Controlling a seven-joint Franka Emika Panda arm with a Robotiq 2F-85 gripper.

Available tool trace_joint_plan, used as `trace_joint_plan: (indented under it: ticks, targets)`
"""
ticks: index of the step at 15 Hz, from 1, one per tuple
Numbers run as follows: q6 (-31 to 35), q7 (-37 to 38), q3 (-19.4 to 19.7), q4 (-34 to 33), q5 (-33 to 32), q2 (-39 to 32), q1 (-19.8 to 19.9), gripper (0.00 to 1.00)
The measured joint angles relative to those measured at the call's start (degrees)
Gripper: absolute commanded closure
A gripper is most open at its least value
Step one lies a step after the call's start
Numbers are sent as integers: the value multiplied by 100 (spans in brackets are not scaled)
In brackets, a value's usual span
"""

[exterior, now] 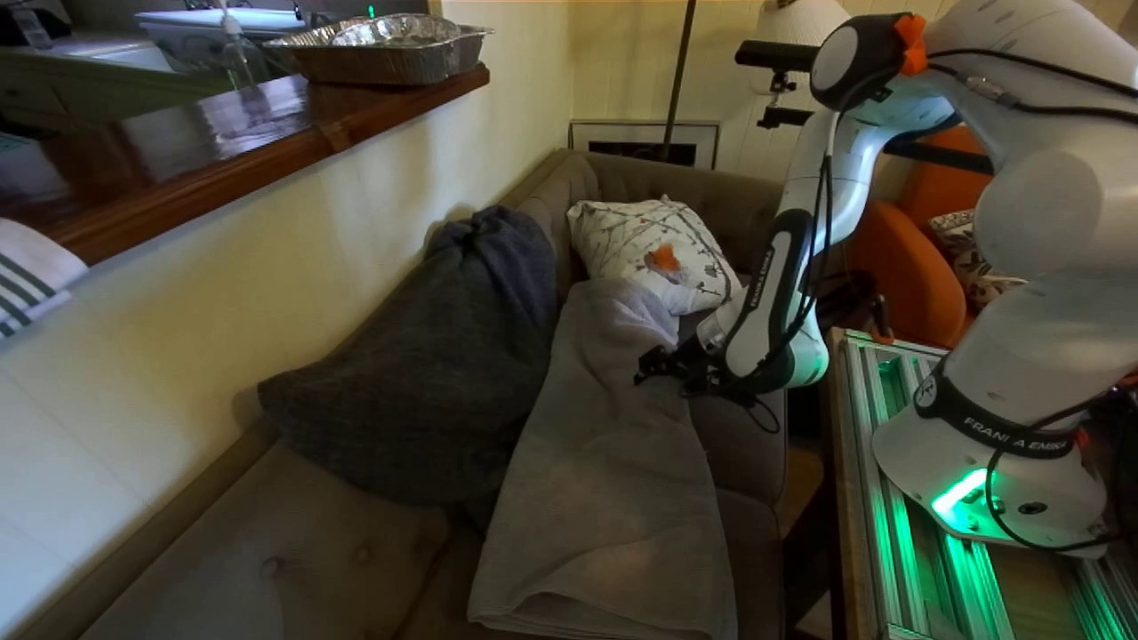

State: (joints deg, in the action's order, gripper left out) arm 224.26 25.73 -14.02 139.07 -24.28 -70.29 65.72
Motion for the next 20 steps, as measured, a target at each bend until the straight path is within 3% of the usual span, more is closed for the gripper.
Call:
trace_joint_plan:
  ticks: [5, 7, 11, 15, 20]
  targets:
    - [302, -36, 114, 29, 1471, 109, -247, 0]
    - [249, -17, 125, 34, 1699, 149, -362, 0]
    - [-328, 12, 50, 152, 1641, 263, -335, 0]
    - [-767, 6, -249, 361, 1195, 385, 102, 0]
    - [-793, -113, -423, 468, 919, 399, 557, 0]
